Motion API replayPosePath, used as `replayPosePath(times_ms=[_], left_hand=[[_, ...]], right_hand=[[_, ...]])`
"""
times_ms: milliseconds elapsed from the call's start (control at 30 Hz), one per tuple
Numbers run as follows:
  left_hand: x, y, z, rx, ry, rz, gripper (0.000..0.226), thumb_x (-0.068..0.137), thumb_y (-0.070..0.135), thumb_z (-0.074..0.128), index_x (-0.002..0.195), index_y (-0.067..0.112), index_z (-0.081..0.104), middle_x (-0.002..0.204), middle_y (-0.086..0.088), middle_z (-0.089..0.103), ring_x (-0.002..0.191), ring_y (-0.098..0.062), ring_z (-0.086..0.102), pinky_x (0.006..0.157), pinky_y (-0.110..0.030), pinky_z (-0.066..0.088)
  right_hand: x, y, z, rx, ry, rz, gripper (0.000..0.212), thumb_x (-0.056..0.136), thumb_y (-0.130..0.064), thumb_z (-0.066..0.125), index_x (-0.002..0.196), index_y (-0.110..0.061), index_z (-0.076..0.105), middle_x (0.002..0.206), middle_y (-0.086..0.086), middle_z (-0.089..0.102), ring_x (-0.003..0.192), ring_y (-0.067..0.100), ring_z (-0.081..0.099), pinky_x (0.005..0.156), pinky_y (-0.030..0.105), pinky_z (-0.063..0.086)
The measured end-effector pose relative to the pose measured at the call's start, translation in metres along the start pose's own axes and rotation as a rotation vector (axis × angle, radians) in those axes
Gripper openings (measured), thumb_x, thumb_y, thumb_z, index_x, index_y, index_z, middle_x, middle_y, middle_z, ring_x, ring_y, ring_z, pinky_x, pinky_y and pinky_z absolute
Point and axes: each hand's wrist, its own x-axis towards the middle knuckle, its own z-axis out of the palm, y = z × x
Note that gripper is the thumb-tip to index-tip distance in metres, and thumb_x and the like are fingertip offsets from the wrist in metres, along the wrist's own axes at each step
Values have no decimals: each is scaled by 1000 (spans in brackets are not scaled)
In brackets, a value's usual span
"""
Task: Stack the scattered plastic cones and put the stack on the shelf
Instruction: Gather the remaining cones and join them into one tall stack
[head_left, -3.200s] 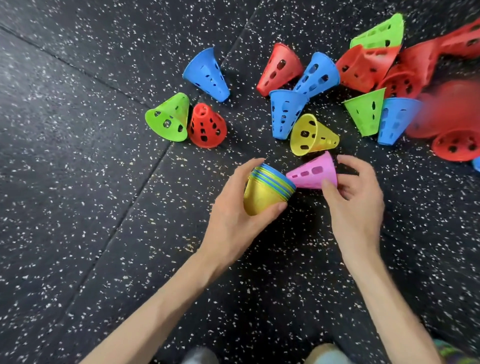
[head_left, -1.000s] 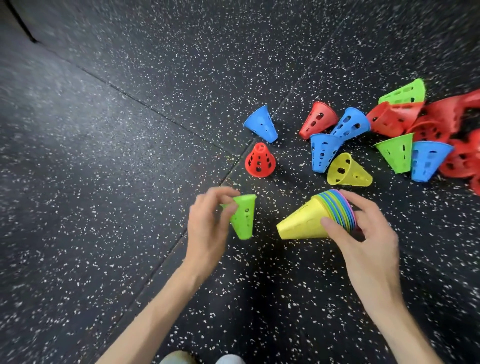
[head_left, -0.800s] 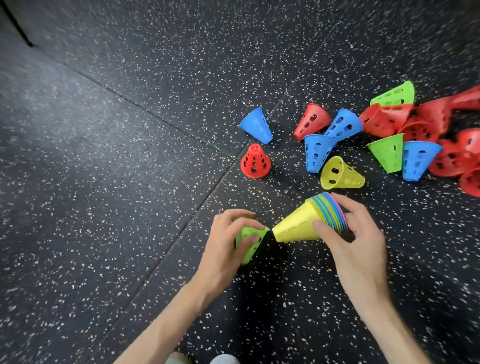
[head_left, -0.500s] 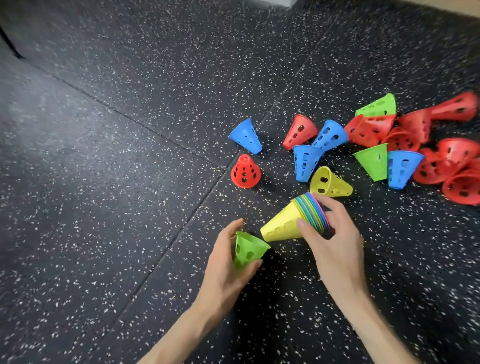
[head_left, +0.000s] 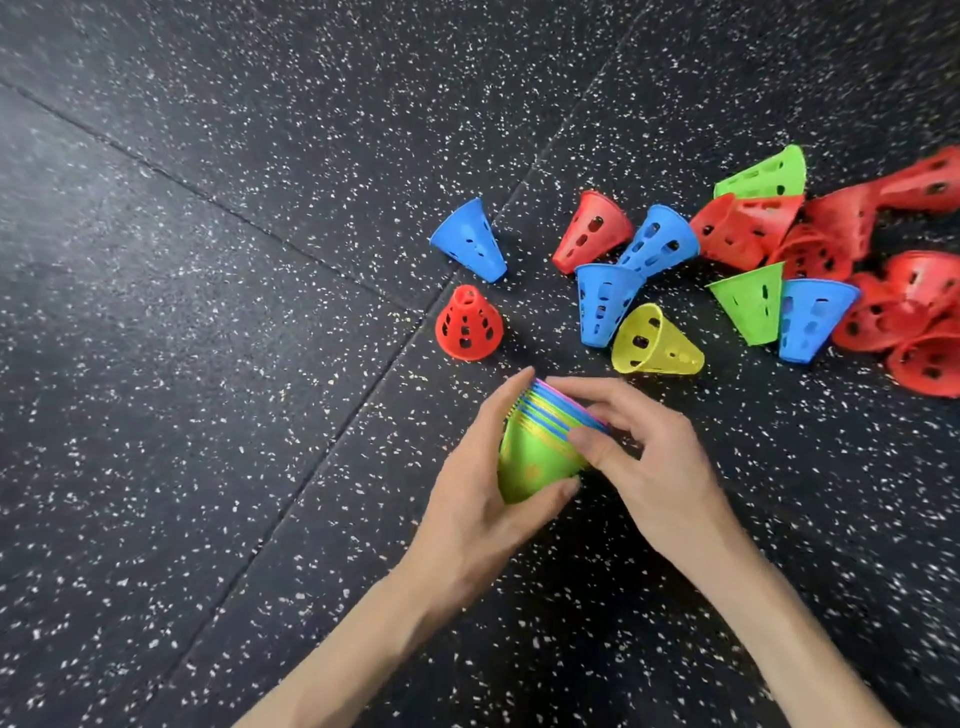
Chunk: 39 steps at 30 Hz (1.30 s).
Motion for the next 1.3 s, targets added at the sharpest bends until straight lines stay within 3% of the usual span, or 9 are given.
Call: replayPosePath(times_ms=[200,333,400,533,633,800,1033,1200,1300], left_hand=[[23,-7,8,9,-21,-5,84,84,27,84,152,39,36,142,12,58,123,-13,61,105,-46,49],[32,-13,13,-12,6,-11,80,82,29,86,147,33,39,138,13,56,122,-16,60,105,-40,48],[33,-15,16,-27,24,-25,80,82,28,86,147,30,39,139,15,53,125,-16,58,107,-38,47],[31,-21,20,-27,31,-36,81,84,27,85,149,29,37,144,19,48,132,-14,53,110,-42,46],[28,-23,24,-27,19,-43,81,86,26,83,151,27,36,147,21,45,136,-13,49,114,-40,42],[26,-27,27,-44,14,-49,82,86,24,83,153,27,36,150,18,45,139,-14,47,116,-33,38],[30,-26,28,-31,21,-28,82,86,23,83,153,25,36,150,15,47,139,-14,48,117,-26,36],[27,-24,29,-45,-7,-14,83,87,25,83,154,26,33,149,12,48,134,-18,53,112,-42,43],[25,-24,29,-57,-6,-17,84,87,25,82,154,27,32,151,13,46,134,-19,53,112,-45,44]], right_hand=[[13,3,-13,-1,33,16,26,100,-12,60,115,-29,71,109,-21,74,105,2,68,89,15,49],[19,13,-25,-158,295,-22,25,100,-11,59,108,-28,74,103,-19,72,105,9,66,91,29,52],[21,21,-33,-378,383,-56,28,97,-10,63,110,-33,74,115,-19,64,114,13,57,99,31,47],[32,36,-44,-587,273,57,43,94,-2,64,120,-36,71,149,-10,47,136,15,38,104,0,16],[42,44,-48,-688,215,131,47,93,0,64,124,-35,69,154,-7,42,138,18,37,108,15,20],[47,44,-55,-722,338,103,28,93,-19,70,114,-36,72,129,-7,52,114,21,54,95,46,50],[38,31,-55,-203,454,136,14,97,-26,65,89,-36,71,90,-6,74,86,19,72,77,46,61],[27,26,-47,-131,229,198,16,101,-29,60,90,-30,71,89,-12,75,89,7,70,89,45,57],[22,26,-43,-198,91,241,19,101,-33,56,88,-27,69,82,-13,71,78,4,63,82,38,51]])
